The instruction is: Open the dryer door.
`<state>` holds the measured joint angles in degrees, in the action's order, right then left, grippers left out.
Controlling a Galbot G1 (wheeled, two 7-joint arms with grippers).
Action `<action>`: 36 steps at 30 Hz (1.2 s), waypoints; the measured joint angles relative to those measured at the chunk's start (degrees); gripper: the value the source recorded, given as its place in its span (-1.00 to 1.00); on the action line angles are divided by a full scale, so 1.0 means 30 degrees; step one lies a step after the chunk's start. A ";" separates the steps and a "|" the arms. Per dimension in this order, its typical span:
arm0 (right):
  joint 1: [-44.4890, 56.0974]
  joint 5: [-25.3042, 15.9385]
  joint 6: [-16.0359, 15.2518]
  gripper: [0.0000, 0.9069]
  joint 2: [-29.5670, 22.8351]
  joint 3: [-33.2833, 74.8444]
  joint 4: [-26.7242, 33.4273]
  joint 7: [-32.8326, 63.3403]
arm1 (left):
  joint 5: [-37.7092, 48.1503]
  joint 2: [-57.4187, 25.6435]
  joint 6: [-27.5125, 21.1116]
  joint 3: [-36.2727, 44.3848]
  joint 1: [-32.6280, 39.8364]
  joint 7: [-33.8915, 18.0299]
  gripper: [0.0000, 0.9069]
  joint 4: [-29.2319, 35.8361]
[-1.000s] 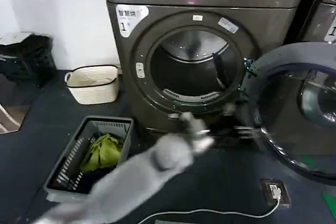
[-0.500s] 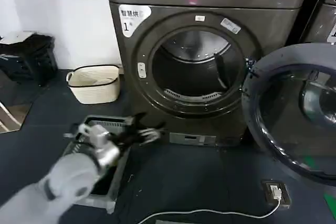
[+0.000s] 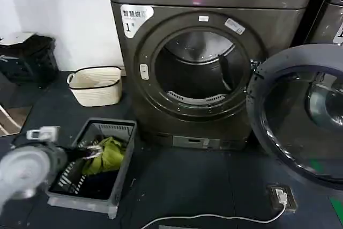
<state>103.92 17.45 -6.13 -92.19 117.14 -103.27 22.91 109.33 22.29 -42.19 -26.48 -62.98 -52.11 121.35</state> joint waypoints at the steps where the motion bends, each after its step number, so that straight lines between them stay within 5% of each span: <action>1: -0.0004 0.0116 0.0200 1.00 0.0000 0.0005 0.0034 0.0013 | 0.1046 -0.0183 -0.0005 -0.0304 -0.0111 -0.0515 1.00 -0.0210; 9: 0.0007 0.0496 0.1046 1.00 0.0000 0.0115 0.0205 -0.0319 | 0.5789 -0.0741 -0.0001 -0.0374 0.0715 -0.2283 1.00 -0.3210; 16: -0.0041 0.0401 0.2090 1.00 -0.0001 0.0164 0.0342 -0.0708 | 0.6493 -0.0863 0.0000 0.0082 0.1283 -0.2505 1.00 -0.4073; 36: 0.0245 0.1313 0.1992 1.00 -0.0001 0.0541 0.0715 -0.0473 | 0.6791 -0.0955 -0.0001 0.0305 0.1397 -0.2479 1.00 -0.4671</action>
<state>104.65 21.39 -0.16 -92.20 118.77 -101.12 21.49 129.70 19.42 -42.19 -25.57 -58.79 -59.54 107.34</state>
